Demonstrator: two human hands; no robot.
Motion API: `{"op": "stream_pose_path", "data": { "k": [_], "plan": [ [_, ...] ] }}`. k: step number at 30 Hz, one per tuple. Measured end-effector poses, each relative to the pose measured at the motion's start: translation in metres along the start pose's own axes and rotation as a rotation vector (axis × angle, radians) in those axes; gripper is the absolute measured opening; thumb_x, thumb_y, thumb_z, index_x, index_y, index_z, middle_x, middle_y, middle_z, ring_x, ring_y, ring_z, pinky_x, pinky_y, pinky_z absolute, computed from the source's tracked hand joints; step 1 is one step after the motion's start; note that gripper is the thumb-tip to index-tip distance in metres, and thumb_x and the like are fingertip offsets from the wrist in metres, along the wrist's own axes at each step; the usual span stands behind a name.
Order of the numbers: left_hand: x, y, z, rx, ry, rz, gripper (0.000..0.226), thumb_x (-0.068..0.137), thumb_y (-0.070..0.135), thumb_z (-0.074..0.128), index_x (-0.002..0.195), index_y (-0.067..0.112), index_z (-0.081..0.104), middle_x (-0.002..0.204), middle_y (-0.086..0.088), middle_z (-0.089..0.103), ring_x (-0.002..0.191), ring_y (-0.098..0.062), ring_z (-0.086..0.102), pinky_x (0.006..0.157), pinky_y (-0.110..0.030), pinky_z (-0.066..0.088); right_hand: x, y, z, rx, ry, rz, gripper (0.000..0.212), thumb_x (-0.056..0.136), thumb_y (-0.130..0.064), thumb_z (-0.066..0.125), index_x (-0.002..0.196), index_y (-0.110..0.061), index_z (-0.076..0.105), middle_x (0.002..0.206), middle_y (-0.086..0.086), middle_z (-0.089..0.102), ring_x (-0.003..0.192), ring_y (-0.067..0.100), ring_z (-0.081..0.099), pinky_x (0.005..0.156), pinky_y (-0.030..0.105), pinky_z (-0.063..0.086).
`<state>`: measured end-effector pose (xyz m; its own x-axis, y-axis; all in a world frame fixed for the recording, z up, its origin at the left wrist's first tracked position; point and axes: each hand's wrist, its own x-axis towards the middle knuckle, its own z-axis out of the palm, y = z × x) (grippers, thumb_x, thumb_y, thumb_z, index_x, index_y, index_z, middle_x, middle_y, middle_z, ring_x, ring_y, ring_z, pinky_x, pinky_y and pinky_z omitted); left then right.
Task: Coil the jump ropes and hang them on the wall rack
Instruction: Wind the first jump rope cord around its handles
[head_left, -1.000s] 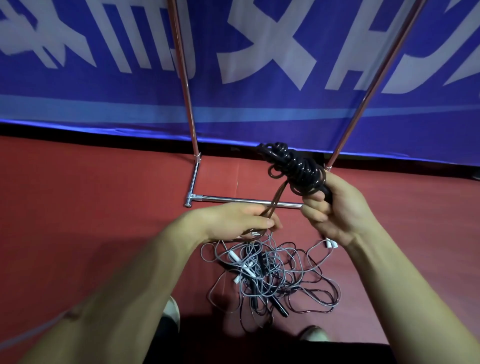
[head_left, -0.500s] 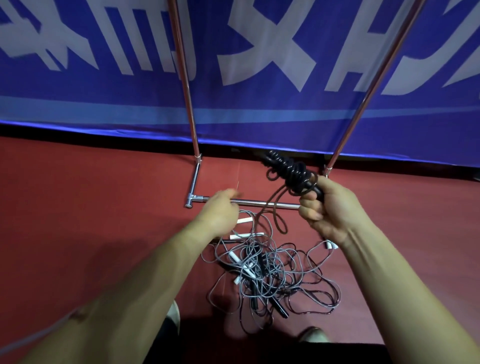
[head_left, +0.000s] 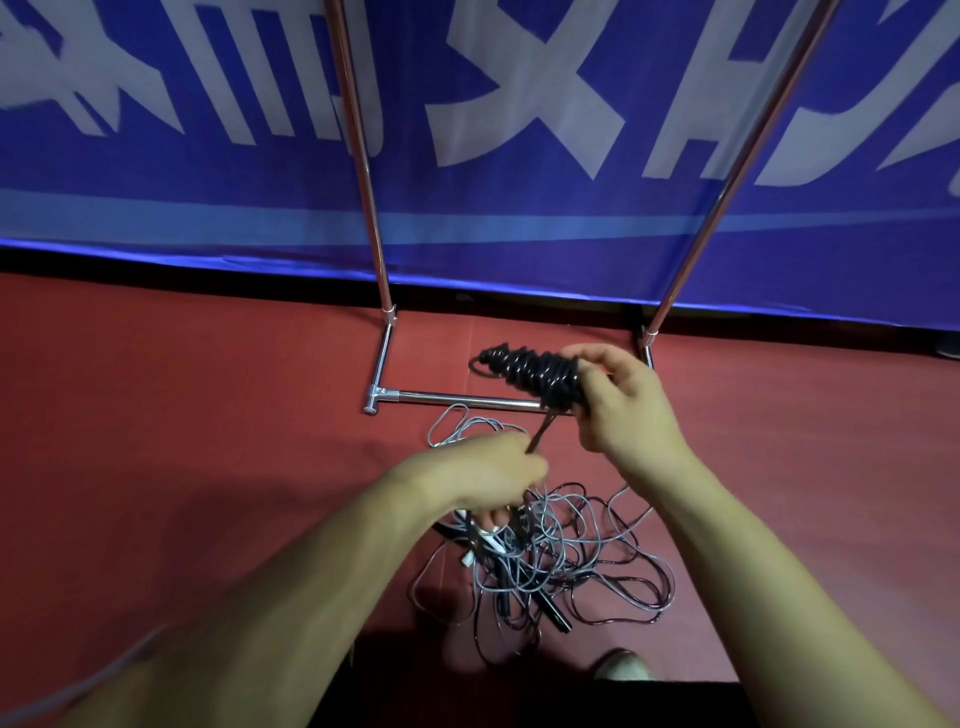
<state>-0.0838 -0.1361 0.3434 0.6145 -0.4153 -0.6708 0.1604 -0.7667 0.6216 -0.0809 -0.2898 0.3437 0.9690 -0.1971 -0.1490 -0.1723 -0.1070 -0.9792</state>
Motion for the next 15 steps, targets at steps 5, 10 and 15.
{"op": "stream_pose_path", "data": {
  "k": [5,10,15],
  "plan": [
    [-0.016,0.012,0.007,0.654,0.229,0.024,0.022,0.096,0.035,0.049,0.098,0.015,0.060,0.102,-0.011,0.064,0.084,-0.030,0.055,0.071,-0.033,0.045,-0.008,0.018,0.002,-0.607,-0.080,-0.215,0.004,0.099,-0.022,0.055,0.101,-0.021,0.052,0.056,0.001,0.058,0.047,0.013,0.049,0.055,0.039,0.040],
    [-0.036,0.009,-0.022,0.700,0.427,0.163,0.028,0.078,0.042,0.065,0.071,0.016,0.056,0.067,0.003,0.055,0.070,-0.024,0.056,0.057,-0.028,0.037,-0.010,0.010,0.009,-0.821,-0.282,-0.083,0.008,0.095,-0.025,0.057,0.096,-0.020,0.051,0.083,0.006,0.072,0.075,0.028,0.065,0.069,0.041,0.052],
    [-0.031,-0.011,-0.048,0.323,0.091,0.218,0.019,0.069,0.034,0.083,0.073,0.022,0.068,0.065,0.001,0.069,0.059,-0.014,0.059,0.059,-0.027,0.045,-0.016,0.006,0.013,-0.764,-0.711,-0.080,0.019,0.090,-0.014,0.062,0.101,-0.026,0.053,0.069,-0.012,0.066,0.059,0.005,0.058,0.059,0.027,0.047]
  ]
}}
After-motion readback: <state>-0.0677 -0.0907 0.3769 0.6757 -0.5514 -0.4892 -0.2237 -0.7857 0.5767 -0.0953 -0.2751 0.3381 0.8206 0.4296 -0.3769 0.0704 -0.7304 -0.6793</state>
